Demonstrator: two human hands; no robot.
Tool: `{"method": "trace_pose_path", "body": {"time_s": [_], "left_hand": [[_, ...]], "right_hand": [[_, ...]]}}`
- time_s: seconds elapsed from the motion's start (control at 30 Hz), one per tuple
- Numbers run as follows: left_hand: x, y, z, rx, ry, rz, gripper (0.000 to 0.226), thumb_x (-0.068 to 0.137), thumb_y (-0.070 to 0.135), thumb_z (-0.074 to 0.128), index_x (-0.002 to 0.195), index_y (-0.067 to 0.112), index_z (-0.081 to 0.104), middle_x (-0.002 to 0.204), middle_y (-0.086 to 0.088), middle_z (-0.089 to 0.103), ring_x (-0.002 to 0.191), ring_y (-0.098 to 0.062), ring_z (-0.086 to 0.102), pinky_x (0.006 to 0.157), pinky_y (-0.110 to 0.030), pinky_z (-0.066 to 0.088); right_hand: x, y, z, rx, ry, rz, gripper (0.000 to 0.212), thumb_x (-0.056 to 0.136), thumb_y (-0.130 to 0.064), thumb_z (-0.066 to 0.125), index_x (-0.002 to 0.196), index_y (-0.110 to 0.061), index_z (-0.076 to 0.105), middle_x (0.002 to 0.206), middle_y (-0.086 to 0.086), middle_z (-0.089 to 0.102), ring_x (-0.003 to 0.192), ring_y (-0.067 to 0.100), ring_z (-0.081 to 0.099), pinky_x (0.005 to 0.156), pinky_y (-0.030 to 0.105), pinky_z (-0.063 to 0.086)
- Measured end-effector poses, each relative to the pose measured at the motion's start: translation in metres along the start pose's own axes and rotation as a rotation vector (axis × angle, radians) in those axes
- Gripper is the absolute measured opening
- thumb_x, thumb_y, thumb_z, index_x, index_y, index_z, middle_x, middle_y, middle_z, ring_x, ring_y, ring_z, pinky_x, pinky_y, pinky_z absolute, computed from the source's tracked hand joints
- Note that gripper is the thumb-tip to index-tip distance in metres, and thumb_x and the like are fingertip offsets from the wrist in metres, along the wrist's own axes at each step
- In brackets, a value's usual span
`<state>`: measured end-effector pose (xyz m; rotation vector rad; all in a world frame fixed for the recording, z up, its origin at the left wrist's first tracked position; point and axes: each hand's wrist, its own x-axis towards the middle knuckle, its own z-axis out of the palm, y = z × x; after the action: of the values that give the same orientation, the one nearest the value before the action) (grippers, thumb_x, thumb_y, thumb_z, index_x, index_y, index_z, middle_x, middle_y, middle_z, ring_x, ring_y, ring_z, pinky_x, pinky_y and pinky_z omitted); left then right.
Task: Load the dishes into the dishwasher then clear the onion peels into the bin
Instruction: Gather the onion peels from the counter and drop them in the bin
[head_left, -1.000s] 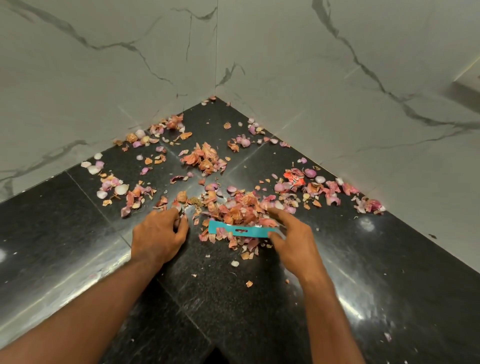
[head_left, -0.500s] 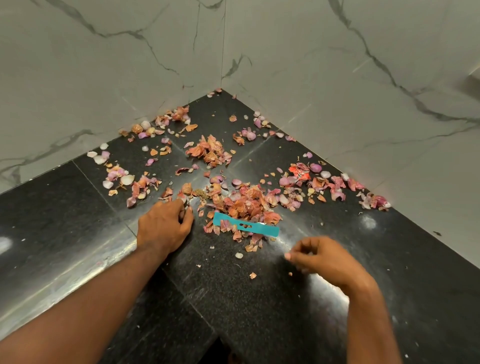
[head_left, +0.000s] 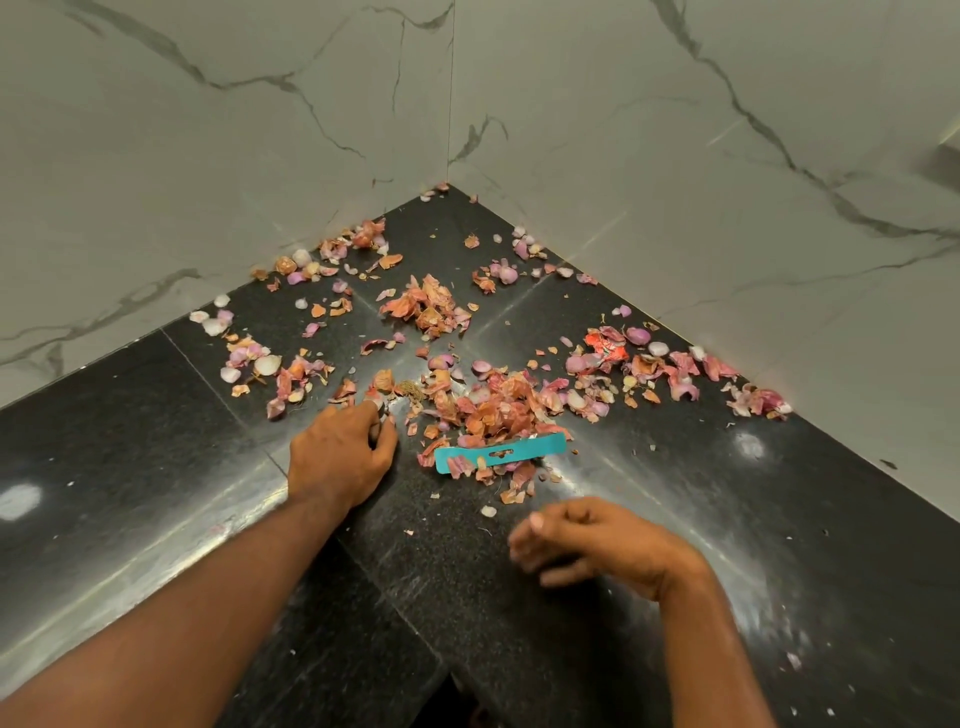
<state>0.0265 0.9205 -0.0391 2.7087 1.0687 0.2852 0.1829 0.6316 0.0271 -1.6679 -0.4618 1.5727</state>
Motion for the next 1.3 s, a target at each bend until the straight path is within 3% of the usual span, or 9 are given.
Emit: {"method": "trace_pose_path", "body": {"time_s": [0.1,0.27,0.47,0.53,0.63,0.77,1.07,1.23,1.3], "left_hand": [[0.001,-0.002,0.001,-0.003,-0.005,-0.001,0.036,0.100,0.055,0.047,0.074,0.028,0.044,0.067,0.011,0.047,0.068,-0.013,0.048,0.057,-0.032,0.046],[0.002,-0.002,0.002,-0.013,-0.008,-0.004,0.036,0.100,0.056,0.045,0.076,0.029,0.044,0.067,0.011,0.048,0.068,-0.013,0.049,0.059,-0.033,0.051],[0.003,-0.005,0.007,-0.022,-0.012,-0.010,0.037,0.099,0.058,0.041,0.077,0.029,0.046,0.068,0.012,0.050,0.068,-0.011,0.050,0.062,-0.036,0.054],[0.003,-0.004,0.007,-0.021,-0.013,-0.011,0.037,0.099,0.058,0.041,0.077,0.028,0.046,0.067,0.012,0.050,0.068,-0.012,0.050,0.062,-0.036,0.054],[0.002,-0.002,0.004,-0.028,-0.002,-0.021,0.037,0.097,0.056,0.044,0.075,0.026,0.044,0.067,0.010,0.049,0.070,-0.015,0.049,0.060,-0.035,0.047],[0.006,-0.004,0.000,-0.045,0.017,-0.008,0.035,0.096,0.053,0.048,0.074,0.025,0.044,0.068,0.009,0.051,0.072,-0.015,0.049,0.058,-0.034,0.038],[-0.004,-0.003,-0.004,-0.119,0.005,0.030,0.030,0.100,0.049,0.052,0.082,0.025,0.051,0.077,0.008,0.057,0.076,-0.018,0.055,0.063,-0.038,0.050],[0.008,-0.020,-0.011,-0.349,-0.158,0.129,0.009,0.106,0.028,0.049,0.105,0.028,0.058,0.103,0.005,0.063,0.097,-0.018,0.061,0.087,-0.046,0.054],[0.016,-0.032,-0.017,-0.383,-0.026,0.187,0.018,0.103,0.022,0.047,0.116,0.024,0.060,0.115,0.001,0.062,0.109,-0.016,0.059,0.099,-0.049,0.051]], "right_hand": [[0.014,0.004,0.019,-0.122,-0.117,0.142,0.040,0.100,-0.038,0.067,0.125,-0.008,0.069,0.116,0.013,0.076,0.106,0.027,0.075,0.095,0.042,0.061],[0.043,0.000,0.042,-0.030,0.498,-0.429,0.028,0.100,-0.019,0.068,0.124,-0.034,0.071,0.125,-0.012,0.072,0.118,0.005,0.066,0.103,0.031,0.055],[0.069,-0.007,0.042,-0.315,0.774,-0.726,0.026,0.099,-0.012,0.067,0.121,-0.026,0.073,0.119,-0.015,0.071,0.117,0.008,0.065,0.090,0.034,0.061],[0.088,-0.009,0.046,-0.466,0.912,-0.780,0.030,0.100,-0.014,0.067,0.128,-0.024,0.069,0.132,-0.010,0.066,0.131,0.008,0.056,0.102,0.036,0.056],[0.117,-0.002,0.050,-0.679,1.016,-0.726,0.047,0.103,-0.029,0.063,0.150,-0.023,0.054,0.161,-0.001,0.043,0.155,0.016,0.028,0.126,0.044,0.029],[0.135,-0.002,0.043,-0.784,1.081,-0.623,0.067,0.105,-0.050,0.047,0.164,-0.024,0.029,0.174,0.000,0.015,0.161,0.019,0.002,0.129,0.045,0.004],[0.134,0.003,0.039,-0.831,1.058,-0.487,0.070,0.106,-0.056,0.032,0.165,-0.020,0.021,0.174,0.003,0.014,0.161,0.021,0.003,0.125,0.047,-0.001],[0.135,0.006,0.043,-0.825,1.046,-0.499,0.070,0.106,-0.056,0.032,0.164,-0.019,0.024,0.173,0.004,0.017,0.161,0.021,0.006,0.126,0.047,0.004],[0.134,0.007,0.042,-0.825,1.048,-0.502,0.070,0.106,-0.057,0.031,0.164,-0.018,0.026,0.172,0.005,0.019,0.160,0.021,0.007,0.127,0.048,0.007]]}}
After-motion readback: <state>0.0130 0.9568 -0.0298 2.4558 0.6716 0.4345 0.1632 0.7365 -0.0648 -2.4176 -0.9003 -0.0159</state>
